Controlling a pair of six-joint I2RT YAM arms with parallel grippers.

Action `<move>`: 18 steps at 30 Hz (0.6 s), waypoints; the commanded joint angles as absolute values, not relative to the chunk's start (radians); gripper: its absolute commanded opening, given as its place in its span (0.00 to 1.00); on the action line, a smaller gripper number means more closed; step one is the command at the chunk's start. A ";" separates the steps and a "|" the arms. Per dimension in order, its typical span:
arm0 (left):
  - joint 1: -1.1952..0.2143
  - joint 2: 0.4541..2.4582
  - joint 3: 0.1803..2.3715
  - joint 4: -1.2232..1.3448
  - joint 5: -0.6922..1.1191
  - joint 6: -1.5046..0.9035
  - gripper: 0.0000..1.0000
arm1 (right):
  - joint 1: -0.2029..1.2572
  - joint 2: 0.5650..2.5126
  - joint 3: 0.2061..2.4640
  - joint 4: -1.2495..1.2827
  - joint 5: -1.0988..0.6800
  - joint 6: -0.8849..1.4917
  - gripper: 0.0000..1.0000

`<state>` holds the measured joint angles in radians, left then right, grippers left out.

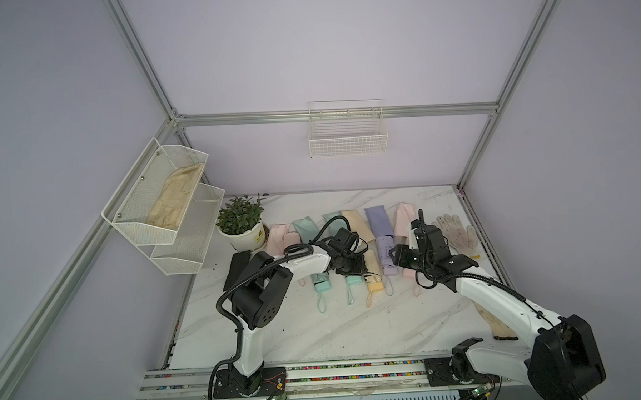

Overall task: Take umbrellas out of sleeves
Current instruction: Adjust the umbrella at the center of the board.

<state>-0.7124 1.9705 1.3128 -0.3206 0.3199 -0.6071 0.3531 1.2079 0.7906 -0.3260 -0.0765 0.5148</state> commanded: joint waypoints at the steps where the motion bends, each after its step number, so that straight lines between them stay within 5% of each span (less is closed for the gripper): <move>1: -0.709 1.914 1.327 -0.341 0.283 -0.583 0.26 | 0.348 1.191 0.788 -0.337 -0.078 0.506 0.47; 5: -0.704 1.906 1.325 -0.348 0.275 -0.578 0.30 | 0.346 1.196 0.796 -0.340 -0.080 0.508 0.46; 9: -0.703 1.894 1.321 -0.351 0.272 -0.577 0.44 | 0.347 1.194 0.801 -0.345 -0.079 0.506 0.46; 18: -0.701 1.796 1.320 -0.332 0.307 -0.588 0.46 | 0.321 1.188 0.829 -0.353 -0.001 0.475 0.47</move>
